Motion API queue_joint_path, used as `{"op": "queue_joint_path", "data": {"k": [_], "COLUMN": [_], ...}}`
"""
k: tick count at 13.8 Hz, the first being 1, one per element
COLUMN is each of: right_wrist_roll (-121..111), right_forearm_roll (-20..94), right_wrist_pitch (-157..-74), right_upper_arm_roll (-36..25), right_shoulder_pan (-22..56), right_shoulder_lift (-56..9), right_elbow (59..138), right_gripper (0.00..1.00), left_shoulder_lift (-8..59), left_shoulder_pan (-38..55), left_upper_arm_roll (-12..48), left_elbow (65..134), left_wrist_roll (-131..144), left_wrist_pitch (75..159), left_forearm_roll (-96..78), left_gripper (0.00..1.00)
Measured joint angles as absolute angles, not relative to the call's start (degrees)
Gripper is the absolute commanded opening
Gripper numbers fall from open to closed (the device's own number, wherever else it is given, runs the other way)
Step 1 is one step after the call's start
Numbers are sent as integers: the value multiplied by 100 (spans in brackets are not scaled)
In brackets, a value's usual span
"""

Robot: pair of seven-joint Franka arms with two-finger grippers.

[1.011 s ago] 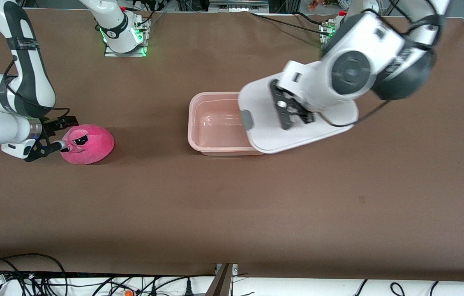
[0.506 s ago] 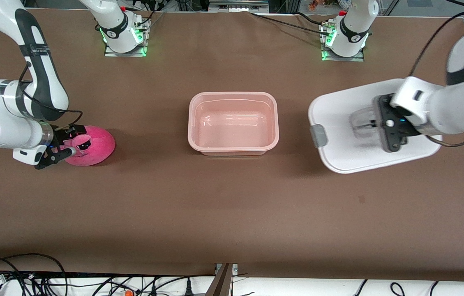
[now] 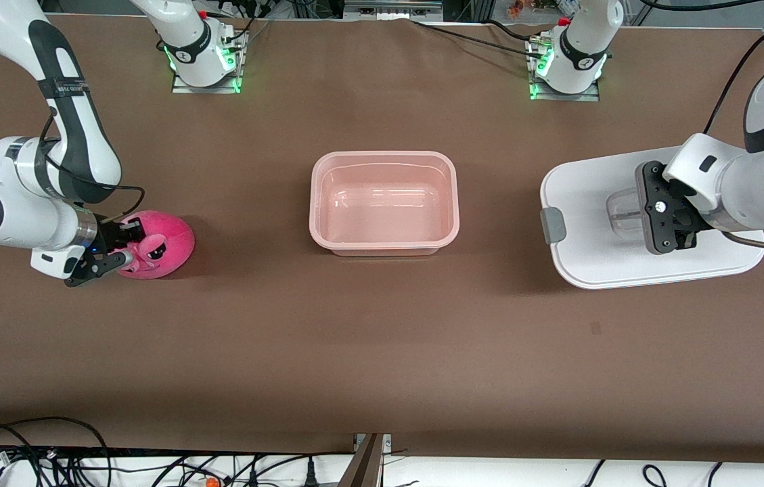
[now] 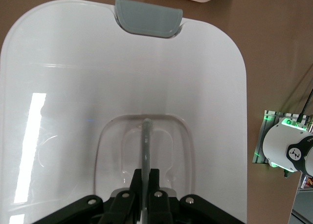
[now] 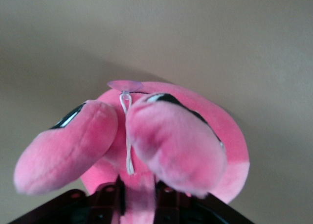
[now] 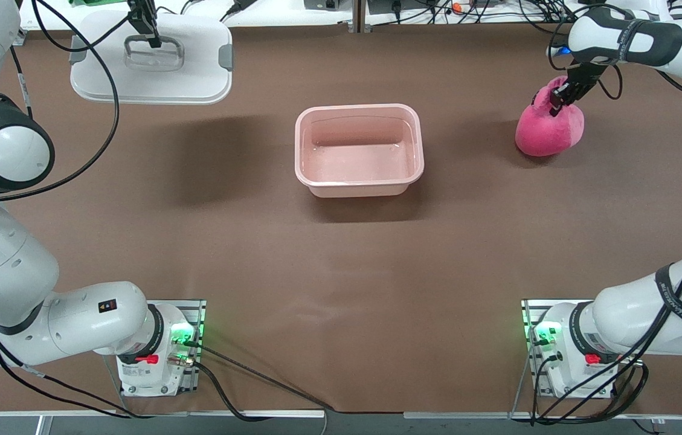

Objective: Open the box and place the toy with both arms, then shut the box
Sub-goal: 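Carry the pink toy with the right gripper and drop it into the box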

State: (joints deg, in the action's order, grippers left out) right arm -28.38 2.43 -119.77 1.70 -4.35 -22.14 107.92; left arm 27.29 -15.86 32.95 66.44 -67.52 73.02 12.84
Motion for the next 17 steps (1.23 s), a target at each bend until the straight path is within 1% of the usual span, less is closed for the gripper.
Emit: {"op": "queue_joint_path", "data": {"k": [3, 6, 7, 10, 11, 14, 15, 17], "right_wrist_roll": [-2839, -2839, -2839, -2831, -2822, -2336, -2111, -1857], "right_forearm_roll": [297, 323, 327, 346, 346, 201, 58, -250], "right_wrist_pitch": [-12012, -11872, -11564, -10207, -9921, -9312, -9110, -8920], "right_upper_arm_roll": [282, 522, 671, 1295, 1551, 2319, 2491, 2632], "right_shoulder_pan": [-418, -354, -338, -300, -288, -195, -58, 445], "right_shoulder_lift": [-2215, -2201, -2178, -2060, -2015, -1957, -1954, -1953], "right_elbow": [10741, 10475, 10267, 9426, 9229, 8853, 8733, 8575], "right_gripper": [0, 0, 0, 0, 0, 0, 0, 0], "left_shoulder_lift": [2748, 2754, 2755, 2755, 2755, 2755, 2755, 2756], "left_shoulder_pan": [-1586, -1588, -1588, -1593, -1594, -1597, -1599, -1601], "left_upper_arm_roll": [3295, 3295, 3295, 3294, 3294, 3293, 3293, 3292], "left_elbow": [6644, 6644, 6644, 6644, 6644, 6644, 6644, 6644], "left_wrist_roll": [-6792, -6800, -6805, -6821, -6823, -6829, -6830, -6832], "left_wrist_pitch": [7302, 7302, 7302, 7302, 7302, 7302, 7301, 7301], "left_forearm_roll": [1284, 1284, 1284, 1284, 1284, 1284, 1284, 1284], "left_gripper": [0, 0, 0, 0, 0, 0, 0, 0]}}
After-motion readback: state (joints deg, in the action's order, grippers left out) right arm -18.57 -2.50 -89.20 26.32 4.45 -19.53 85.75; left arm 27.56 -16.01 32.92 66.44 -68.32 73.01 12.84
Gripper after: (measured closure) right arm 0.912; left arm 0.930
